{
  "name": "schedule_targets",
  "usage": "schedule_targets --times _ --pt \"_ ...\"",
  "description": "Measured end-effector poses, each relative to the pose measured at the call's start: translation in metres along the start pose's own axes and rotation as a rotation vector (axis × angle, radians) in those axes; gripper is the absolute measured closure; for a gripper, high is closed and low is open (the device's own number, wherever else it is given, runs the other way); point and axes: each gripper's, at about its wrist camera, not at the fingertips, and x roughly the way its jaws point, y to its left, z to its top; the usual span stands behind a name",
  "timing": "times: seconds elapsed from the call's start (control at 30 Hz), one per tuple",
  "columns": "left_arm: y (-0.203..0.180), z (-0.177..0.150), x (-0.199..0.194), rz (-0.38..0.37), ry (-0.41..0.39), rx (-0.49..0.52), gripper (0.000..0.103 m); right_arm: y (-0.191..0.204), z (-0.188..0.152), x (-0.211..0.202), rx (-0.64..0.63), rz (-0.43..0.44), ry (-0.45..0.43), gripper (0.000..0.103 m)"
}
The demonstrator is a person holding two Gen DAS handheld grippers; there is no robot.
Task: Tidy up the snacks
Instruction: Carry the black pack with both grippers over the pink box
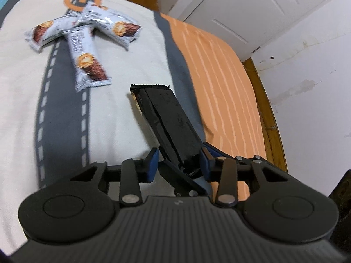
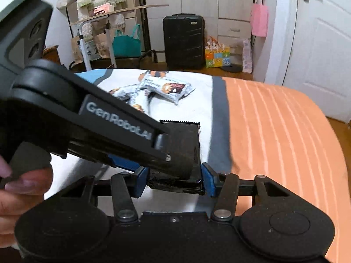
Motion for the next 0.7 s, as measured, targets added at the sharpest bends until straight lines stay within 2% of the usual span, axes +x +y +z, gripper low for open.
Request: schedule_targets --times 0.3,0.4,0.53,0.7 --pt "-0.003 -0.009 -0.062 0.096 0.015 0.020 0.067 0.041 0.010 -0.027 0.006 0.098 0.038 0.047" --pt "-0.001 -0.016 -0.088 0.124 0.006 0.026 0.067 0.058 0.014 -0.039 -0.039 0.124 0.034 0.047" --pt "0.006 -0.025 -0.126 0.143 0.014 -0.029 0.067 0.081 0.020 -0.057 -0.096 0.164 0.044 0.047" --pt "0.011 -0.036 -0.166 0.144 -0.022 -0.049 0.067 0.111 0.028 -0.080 -0.171 0.183 0.033 0.047"
